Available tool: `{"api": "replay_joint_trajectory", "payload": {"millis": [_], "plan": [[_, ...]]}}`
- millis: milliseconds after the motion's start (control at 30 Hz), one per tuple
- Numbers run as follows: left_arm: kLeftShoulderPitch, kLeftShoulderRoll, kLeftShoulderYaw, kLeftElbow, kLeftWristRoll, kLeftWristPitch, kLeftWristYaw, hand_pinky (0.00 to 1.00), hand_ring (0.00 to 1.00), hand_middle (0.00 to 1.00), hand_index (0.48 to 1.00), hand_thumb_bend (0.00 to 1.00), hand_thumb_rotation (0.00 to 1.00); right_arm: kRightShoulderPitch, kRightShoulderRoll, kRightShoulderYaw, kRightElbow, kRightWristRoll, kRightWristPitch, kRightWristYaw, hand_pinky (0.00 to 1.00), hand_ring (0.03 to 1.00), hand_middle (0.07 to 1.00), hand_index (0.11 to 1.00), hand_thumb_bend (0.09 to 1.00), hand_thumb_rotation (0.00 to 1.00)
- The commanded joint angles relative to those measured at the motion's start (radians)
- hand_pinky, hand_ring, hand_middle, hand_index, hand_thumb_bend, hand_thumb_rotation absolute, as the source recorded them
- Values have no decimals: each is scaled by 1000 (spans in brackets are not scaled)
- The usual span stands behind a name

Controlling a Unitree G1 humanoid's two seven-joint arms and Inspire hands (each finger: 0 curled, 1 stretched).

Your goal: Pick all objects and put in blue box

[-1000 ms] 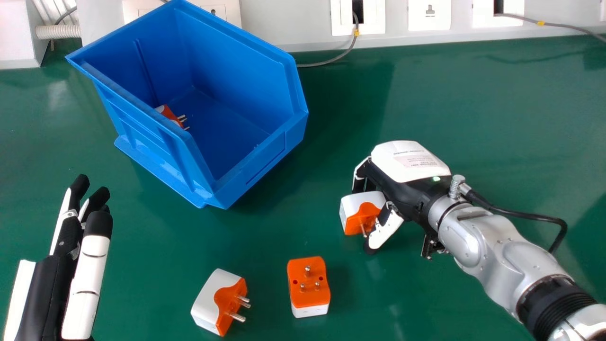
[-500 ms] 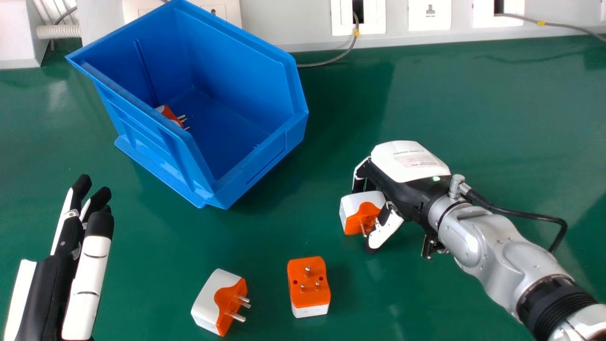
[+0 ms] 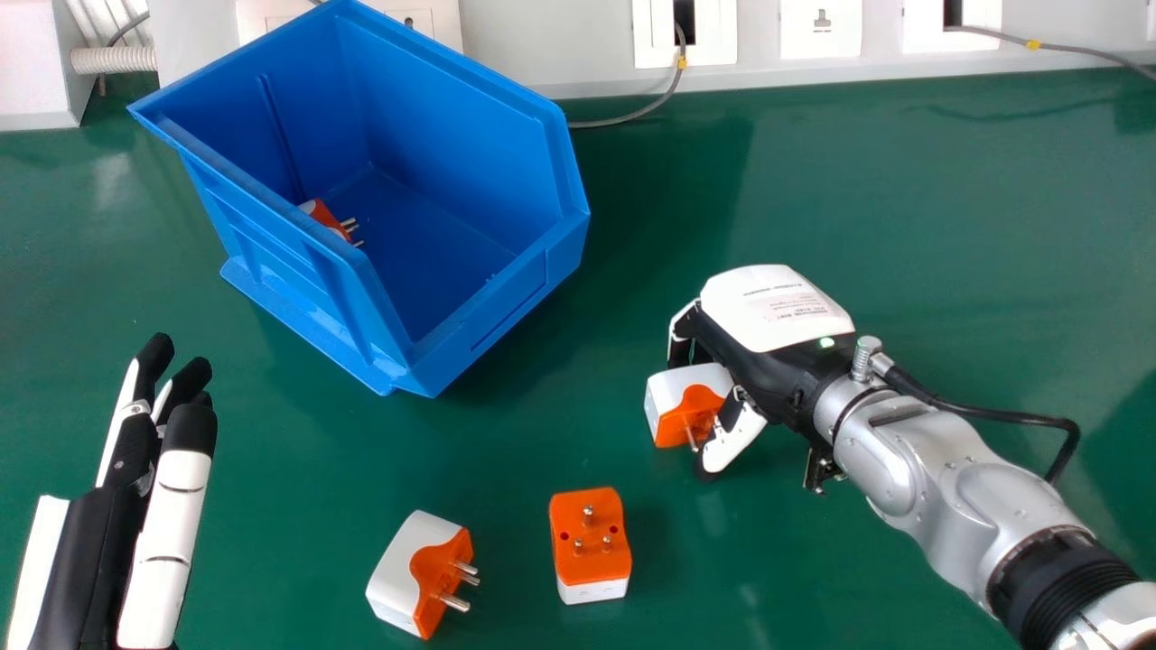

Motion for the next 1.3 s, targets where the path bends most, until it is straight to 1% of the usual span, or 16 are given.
{"api": "replay_joint_trajectory", "payload": {"millis": [0,67,200,233,267,333,400,433,500,600,667,700,967,1167,1267], "plan": [[4,-1,0,-23,4,-7,4,958,955,952,973,702,924,4,-6,-10,20,1,29,13,339,438,537,513,492,0],[3,-2,0,-20,3,-9,4,957,954,952,973,704,924,3,-2,-16,22,14,33,38,331,436,537,522,490,0],[9,-5,-1,-28,2,-4,6,957,954,952,973,705,924,5,-3,-19,14,24,37,55,342,442,535,515,491,0],[8,-5,-1,-30,2,-2,6,956,954,952,973,705,923,3,-2,-19,16,23,38,55,289,379,525,505,496,0],[8,-5,0,-30,1,-1,6,956,954,952,973,705,923,2,-3,-17,17,21,36,53,289,379,525,505,496,0],[8,-4,0,-30,1,0,5,955,953,952,973,707,923,1,-5,-14,18,15,33,47,215,289,507,492,503,0],[9,-4,0,-28,1,-1,5,955,953,952,973,707,923,0,-5,-12,18,13,37,51,215,289,507,492,503,0],[9,-4,1,-29,1,-1,5,954,952,952,972,708,923,0,-4,-13,17,15,41,58,192,260,500,488,506,0],[11,-4,0,-32,2,2,6,954,952,952,972,708,923,-3,-1,-18,19,23,48,73,192,260,500,488,506,0],[13,-5,-2,-38,6,5,8,952,950,952,972,709,923,-9,2,-24,25,34,55,99,155,215,479,482,508,0],[10,-3,1,-38,7,10,9,952,950,952,972,709,923,-10,3,-27,23,40,60,115,155,215,479,482,508,0],[9,-2,1,-36,9,10,8,951,949,952,971,709,923,-10,3,-28,21,42,63,123,141,200,466,480,509,0],[8,-1,1,-34,11,9,6,945,939,947,967,708,923,-5,0,-32,6,40,72,139,111,168,461,477,512,0],[12,-2,0,-38,13,10,6,942,936,945,964,706,922,-7,-4,-36,4,44,74,160,93,148,460,475,513,0],[12,-2,1,-38,12,9,6,941,935,944,963,705,922,-8,-6,-39,2,47,77,173,95,149,461,474,514,0]]}}
